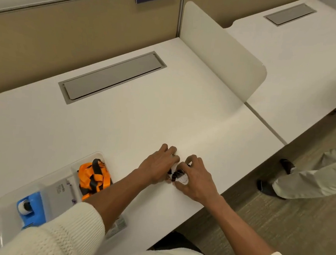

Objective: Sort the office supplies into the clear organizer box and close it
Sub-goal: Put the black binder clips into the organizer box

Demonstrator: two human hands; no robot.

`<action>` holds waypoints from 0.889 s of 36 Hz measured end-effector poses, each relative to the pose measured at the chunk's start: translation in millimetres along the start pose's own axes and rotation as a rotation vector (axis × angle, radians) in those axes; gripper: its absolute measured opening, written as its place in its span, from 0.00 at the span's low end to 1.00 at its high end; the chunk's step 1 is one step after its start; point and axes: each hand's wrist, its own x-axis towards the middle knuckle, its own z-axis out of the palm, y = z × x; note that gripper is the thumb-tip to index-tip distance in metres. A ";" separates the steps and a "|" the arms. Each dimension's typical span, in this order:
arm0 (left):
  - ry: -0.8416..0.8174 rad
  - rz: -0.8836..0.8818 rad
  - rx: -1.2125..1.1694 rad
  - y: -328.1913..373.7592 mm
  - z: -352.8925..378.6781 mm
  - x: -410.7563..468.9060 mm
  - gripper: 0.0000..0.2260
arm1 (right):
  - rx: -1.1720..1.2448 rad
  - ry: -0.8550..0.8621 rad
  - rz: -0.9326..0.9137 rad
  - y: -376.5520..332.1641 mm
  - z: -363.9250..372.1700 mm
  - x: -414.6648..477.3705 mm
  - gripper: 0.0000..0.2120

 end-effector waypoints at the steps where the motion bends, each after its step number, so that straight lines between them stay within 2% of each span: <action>1: 0.016 -0.012 -0.033 -1.2 1.8 -1.0 0.15 | 0.025 0.008 0.013 0.5 1.5 0.3 0.19; 3: 0.044 -0.033 -0.050 -2.0 4.9 -3.3 0.08 | 0.081 0.017 0.041 0.9 3.5 1.3 0.16; 5: 0.070 -0.067 -0.035 0.1 8.8 -5.3 0.05 | 0.114 0.016 0.055 0.7 4.2 3.1 0.15; 11: 0.150 -0.221 -0.118 12.5 23.8 -13.0 0.08 | 0.196 -0.010 0.089 -10.6 8.6 5.6 0.13; 18: 0.135 -0.304 -0.149 19.7 25.8 -20.3 0.09 | 0.250 -0.028 0.115 -15.3 4.8 4.8 0.14; 24: 0.162 -0.415 -0.121 28.3 27.6 -30.2 0.13 | 0.337 -0.138 0.090 -14.8 -3.9 0.3 0.28; 29: 0.154 -0.485 -0.090 29.6 22.9 -33.6 0.12 | 0.168 -0.221 -0.007 -19.5 -2.0 -4.5 0.46; 32: 0.138 -0.507 -0.079 30.3 22.6 -35.5 0.13 | 0.063 -0.195 -0.047 -23.3 6.3 -8.9 0.46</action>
